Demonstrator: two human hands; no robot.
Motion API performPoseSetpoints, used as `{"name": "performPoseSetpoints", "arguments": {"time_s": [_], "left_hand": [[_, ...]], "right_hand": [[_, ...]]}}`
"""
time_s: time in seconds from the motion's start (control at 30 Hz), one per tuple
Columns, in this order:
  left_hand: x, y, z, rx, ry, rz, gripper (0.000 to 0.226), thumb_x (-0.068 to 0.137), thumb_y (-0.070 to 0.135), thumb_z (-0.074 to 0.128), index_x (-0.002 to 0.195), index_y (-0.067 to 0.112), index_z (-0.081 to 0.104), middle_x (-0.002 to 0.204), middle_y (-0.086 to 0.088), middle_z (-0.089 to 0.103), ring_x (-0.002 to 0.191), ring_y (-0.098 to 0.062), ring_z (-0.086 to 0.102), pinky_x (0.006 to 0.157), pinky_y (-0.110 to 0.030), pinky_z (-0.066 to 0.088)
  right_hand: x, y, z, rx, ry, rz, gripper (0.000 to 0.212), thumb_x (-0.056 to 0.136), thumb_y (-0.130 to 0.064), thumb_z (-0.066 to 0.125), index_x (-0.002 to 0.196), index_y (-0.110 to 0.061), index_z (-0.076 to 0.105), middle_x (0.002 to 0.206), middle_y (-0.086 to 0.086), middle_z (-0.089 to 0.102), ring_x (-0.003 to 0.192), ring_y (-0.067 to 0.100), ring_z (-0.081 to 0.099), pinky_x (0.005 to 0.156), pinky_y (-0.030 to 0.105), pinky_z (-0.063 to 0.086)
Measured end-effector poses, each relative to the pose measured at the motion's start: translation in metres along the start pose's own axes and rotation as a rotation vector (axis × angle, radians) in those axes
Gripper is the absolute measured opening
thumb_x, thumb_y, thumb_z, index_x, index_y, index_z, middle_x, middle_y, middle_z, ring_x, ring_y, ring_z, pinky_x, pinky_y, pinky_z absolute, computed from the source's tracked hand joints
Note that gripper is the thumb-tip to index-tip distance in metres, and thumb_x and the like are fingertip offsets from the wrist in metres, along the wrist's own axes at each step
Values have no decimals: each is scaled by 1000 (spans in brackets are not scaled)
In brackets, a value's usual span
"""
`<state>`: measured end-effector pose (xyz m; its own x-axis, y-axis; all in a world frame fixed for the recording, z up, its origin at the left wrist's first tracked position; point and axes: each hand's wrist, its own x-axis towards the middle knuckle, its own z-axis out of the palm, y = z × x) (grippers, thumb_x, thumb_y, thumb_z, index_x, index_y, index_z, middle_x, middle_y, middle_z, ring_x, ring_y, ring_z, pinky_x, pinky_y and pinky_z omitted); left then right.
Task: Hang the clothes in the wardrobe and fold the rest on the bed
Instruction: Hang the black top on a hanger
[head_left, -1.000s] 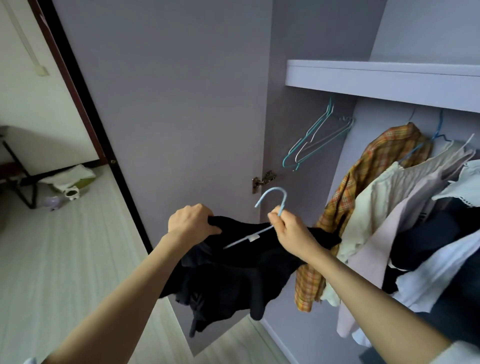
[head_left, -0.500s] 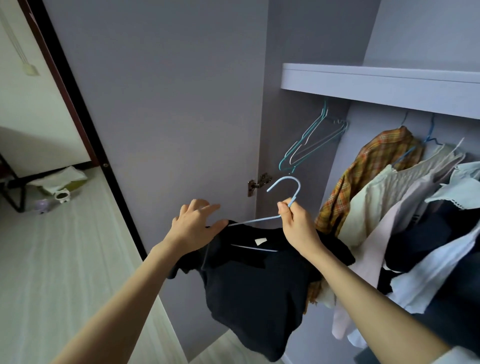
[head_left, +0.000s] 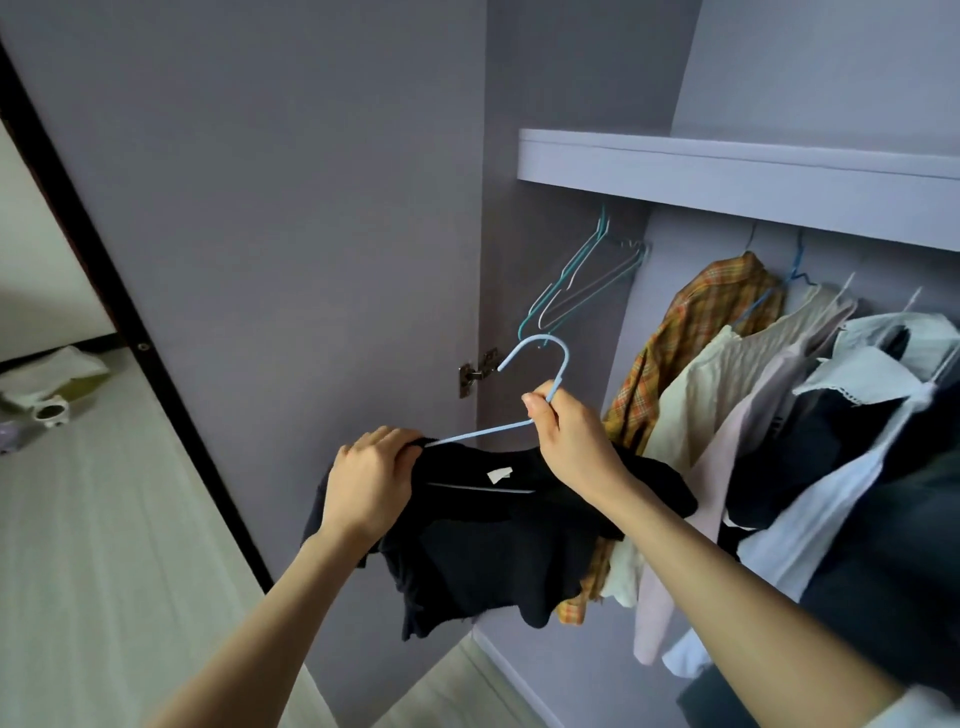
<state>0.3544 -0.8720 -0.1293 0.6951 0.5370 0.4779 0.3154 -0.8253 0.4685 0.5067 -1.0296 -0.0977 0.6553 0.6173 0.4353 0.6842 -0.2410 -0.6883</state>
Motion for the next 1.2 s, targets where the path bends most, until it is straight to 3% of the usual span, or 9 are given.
{"name": "performPoseSetpoints", "arguments": {"time_s": [0.1,0.2,0.33,0.47,0.63,0.73,0.87,1.03,1.2], "left_hand": [[-1,9,6,41,4,137,29,91,18,61,120,16,63,120,-1,63,106,-27,56,96,-44,38],[0,22,14,64,-3,216,18,91,16,60,107,12,67,96,-2,69,92,-28,61,95,-49,42],[12,21,17,-52,3,76,15,94,11,54,92,8,69,85,-4,69,83,-29,61,89,-43,42],[19,12,17,-103,15,27,16,94,10,54,90,8,69,85,-4,69,82,-28,58,85,-40,40],[37,4,26,-183,8,-27,16,94,9,53,91,6,69,70,0,61,73,-26,51,81,-39,39],[49,5,44,-201,-20,-38,16,94,7,53,92,1,68,86,-10,64,83,-30,54,93,-39,33],[75,22,74,-159,-46,-31,21,96,13,52,105,3,67,109,-15,58,103,-38,50,94,-45,38],[120,50,96,89,-118,81,30,98,35,45,118,25,65,124,-3,51,117,-29,37,95,-41,28],[175,60,95,150,-199,195,33,96,29,47,126,18,55,130,-13,40,121,-34,32,99,-48,29]], "right_hand": [[1,-2,-2,8,9,15,18,99,-20,45,82,-12,48,54,-7,39,50,9,39,52,22,25],[1,-11,-3,43,33,-12,17,97,-23,48,82,-14,50,57,-6,45,52,11,44,51,22,31],[-4,-6,-15,222,-24,-19,12,95,-20,52,106,-19,55,93,-2,66,87,8,63,79,15,48],[-25,38,-39,-139,-64,-24,30,96,-15,48,125,-11,54,115,2,64,109,17,58,94,29,46],[-51,77,-63,-478,-167,-9,30,94,-17,53,120,-3,57,113,10,61,106,29,57,88,35,45],[-59,82,-79,-554,-173,-59,19,91,-12,56,107,-4,62,99,9,62,91,26,60,77,33,47],[-66,72,-97,-658,-88,-155,16,76,-9,69,91,-9,64,73,-1,66,57,17,63,50,17,32],[-71,62,-107,-664,-35,-83,39,90,-24,50,128,-16,54,103,0,72,78,27,68,62,39,54],[-58,42,-100,-808,206,28,41,83,-15,63,123,-21,58,94,-2,72,65,24,67,48,29,47]]}}
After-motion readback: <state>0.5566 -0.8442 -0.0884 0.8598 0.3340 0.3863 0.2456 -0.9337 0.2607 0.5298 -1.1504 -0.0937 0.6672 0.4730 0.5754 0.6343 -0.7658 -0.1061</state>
